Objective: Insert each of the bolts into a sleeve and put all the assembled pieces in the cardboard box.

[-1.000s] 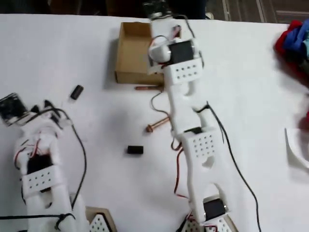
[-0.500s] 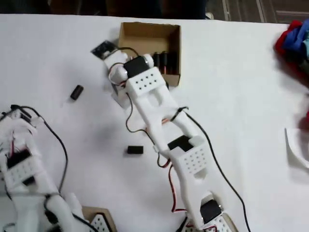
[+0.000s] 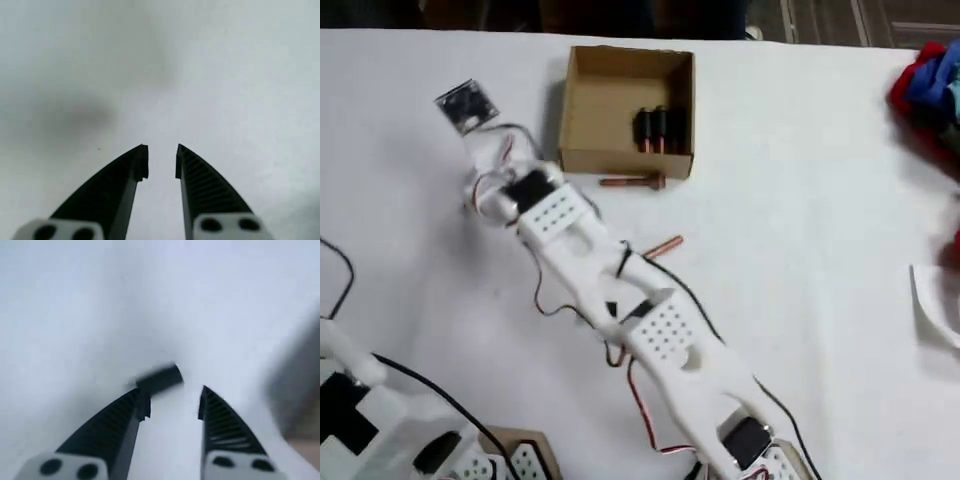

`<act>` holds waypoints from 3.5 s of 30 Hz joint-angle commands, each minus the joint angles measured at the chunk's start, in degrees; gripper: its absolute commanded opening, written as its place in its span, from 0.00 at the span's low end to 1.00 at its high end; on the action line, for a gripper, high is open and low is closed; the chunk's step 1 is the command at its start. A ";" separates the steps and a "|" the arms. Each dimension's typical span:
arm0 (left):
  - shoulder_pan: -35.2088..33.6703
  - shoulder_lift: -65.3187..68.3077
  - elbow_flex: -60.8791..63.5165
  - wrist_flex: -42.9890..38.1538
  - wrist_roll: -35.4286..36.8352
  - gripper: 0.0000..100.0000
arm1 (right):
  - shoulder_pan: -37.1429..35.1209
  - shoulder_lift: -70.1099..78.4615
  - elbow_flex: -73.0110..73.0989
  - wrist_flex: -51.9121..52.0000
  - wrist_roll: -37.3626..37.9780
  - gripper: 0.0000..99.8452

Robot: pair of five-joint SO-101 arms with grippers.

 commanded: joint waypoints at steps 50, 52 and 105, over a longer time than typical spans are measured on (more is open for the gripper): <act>1.67 0.00 -5.05 3.87 1.41 0.11 | 3.82 20.18 -26.46 10.42 10.11 0.02; 3.08 0.00 -5.05 3.87 1.32 0.11 | 4.26 18.86 -26.46 15.69 10.11 0.02; 24.44 0.26 6.29 -7.56 1.41 0.11 | 5.41 -38.37 49.67 38.90 56.09 0.20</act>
